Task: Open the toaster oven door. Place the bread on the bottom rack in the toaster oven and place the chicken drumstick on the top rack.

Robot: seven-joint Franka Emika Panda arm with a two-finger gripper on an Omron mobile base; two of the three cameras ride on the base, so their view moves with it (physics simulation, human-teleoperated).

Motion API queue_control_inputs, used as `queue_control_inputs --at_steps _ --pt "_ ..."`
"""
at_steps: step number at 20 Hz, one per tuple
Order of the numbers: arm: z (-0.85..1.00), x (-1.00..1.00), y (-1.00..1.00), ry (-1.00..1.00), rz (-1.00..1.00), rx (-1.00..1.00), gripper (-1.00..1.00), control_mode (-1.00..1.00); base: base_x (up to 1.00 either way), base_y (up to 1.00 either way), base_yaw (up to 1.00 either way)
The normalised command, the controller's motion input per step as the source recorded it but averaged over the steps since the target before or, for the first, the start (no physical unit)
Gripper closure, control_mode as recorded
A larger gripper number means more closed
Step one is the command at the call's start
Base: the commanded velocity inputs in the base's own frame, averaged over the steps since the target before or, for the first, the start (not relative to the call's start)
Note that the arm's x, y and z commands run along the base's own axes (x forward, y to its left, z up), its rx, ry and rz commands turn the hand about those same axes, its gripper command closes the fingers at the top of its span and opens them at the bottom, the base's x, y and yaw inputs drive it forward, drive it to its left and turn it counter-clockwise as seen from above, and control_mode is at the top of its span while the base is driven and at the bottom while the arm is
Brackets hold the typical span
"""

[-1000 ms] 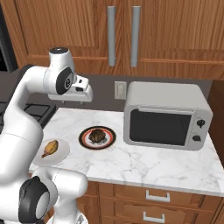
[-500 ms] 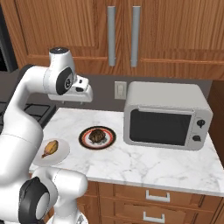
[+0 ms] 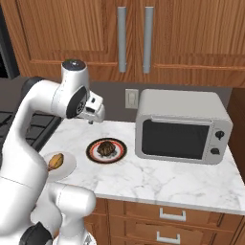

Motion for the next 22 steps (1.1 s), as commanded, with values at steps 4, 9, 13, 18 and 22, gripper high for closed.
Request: queue_control_inputs --at_steps 4,9,13,18,22 --pt "0.00 -0.34 -0.47 0.00 -0.26 0.19 -1.00 -1.00 0.00 0.00 0.00" --pt "0.00 -0.12 -0.57 0.01 -0.28 0.14 -1.00 -1.00 0.00 0.00 0.00" --pt "0.00 0.00 -0.57 0.00 -0.19 0.14 -1.00 -1.00 0.00 0.00 0.00" --pt "0.00 0.00 -0.52 0.00 -0.17 0.05 -1.00 -1.00 0.00 0.00 0.00" --pt "0.00 0.00 -0.53 0.00 -0.18 0.00 -1.00 -1.00 0.00 0.00 0.00"
